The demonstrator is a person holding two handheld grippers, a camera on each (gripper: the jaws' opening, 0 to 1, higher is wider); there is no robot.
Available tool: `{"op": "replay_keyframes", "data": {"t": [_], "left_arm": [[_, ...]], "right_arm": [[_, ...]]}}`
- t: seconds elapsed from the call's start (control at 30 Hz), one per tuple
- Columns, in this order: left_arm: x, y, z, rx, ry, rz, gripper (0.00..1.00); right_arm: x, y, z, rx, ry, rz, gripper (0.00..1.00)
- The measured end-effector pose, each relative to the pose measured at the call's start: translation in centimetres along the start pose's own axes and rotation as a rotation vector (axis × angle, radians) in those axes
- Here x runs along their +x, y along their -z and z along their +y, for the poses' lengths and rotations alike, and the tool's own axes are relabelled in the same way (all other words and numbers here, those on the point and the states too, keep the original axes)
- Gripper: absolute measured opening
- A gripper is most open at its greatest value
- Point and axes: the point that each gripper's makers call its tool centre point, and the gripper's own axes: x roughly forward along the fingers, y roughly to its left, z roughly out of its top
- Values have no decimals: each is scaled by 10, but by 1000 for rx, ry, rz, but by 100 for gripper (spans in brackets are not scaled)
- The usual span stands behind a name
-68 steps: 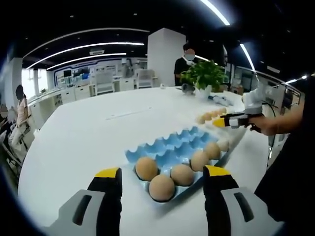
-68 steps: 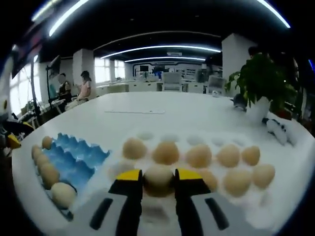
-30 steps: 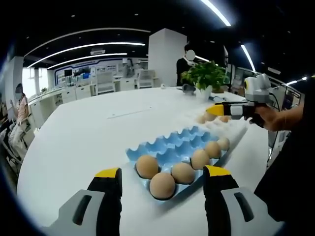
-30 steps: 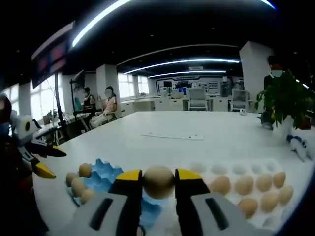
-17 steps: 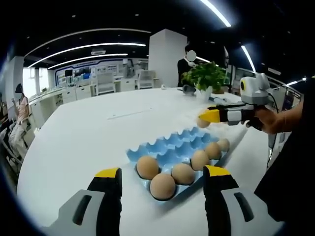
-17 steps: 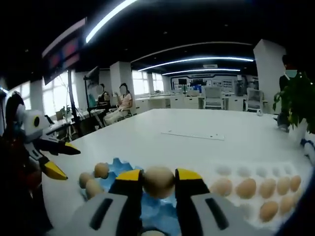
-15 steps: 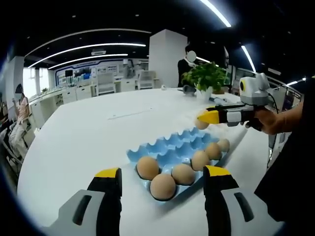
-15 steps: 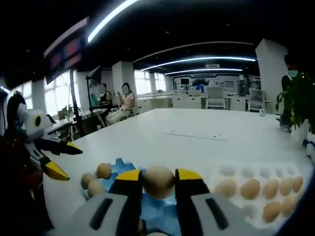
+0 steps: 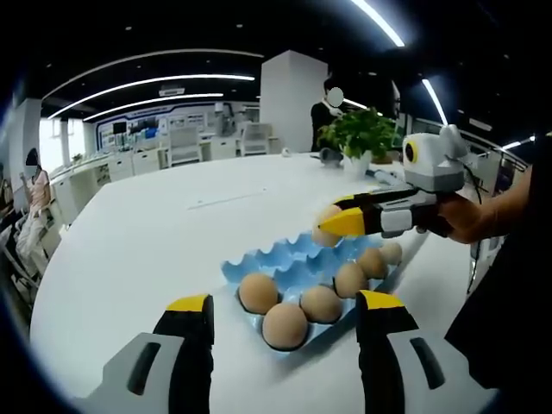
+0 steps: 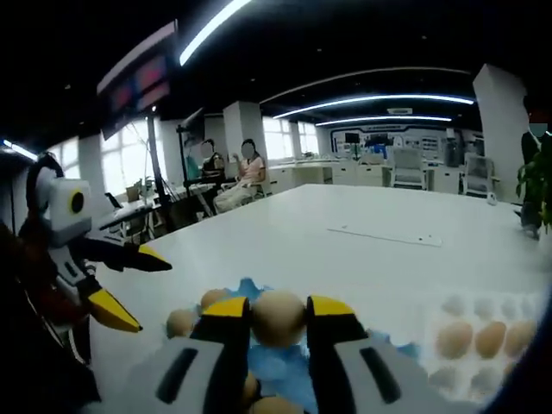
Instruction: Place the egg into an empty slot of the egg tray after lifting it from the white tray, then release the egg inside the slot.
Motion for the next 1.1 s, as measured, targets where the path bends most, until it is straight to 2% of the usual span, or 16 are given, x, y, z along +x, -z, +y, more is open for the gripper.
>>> {"op": "replay_keyframes", "data": {"t": [0.23,0.5,0.9,1.1], "left_arm": [[0,0,1,-2,-1,0,67],[-2,2,2,-9,-11,0,68],[-2,3,4,-11,-15,5,68],[-1,1,2,-10,-11,2,68]], "right_arm": [[20,6,23,-18,-71,23,25],[33,17,32,-17,-106,50,25],[41,32,38,-31,-125,93,25],[45,38,35,0,-121,142,25]]}}
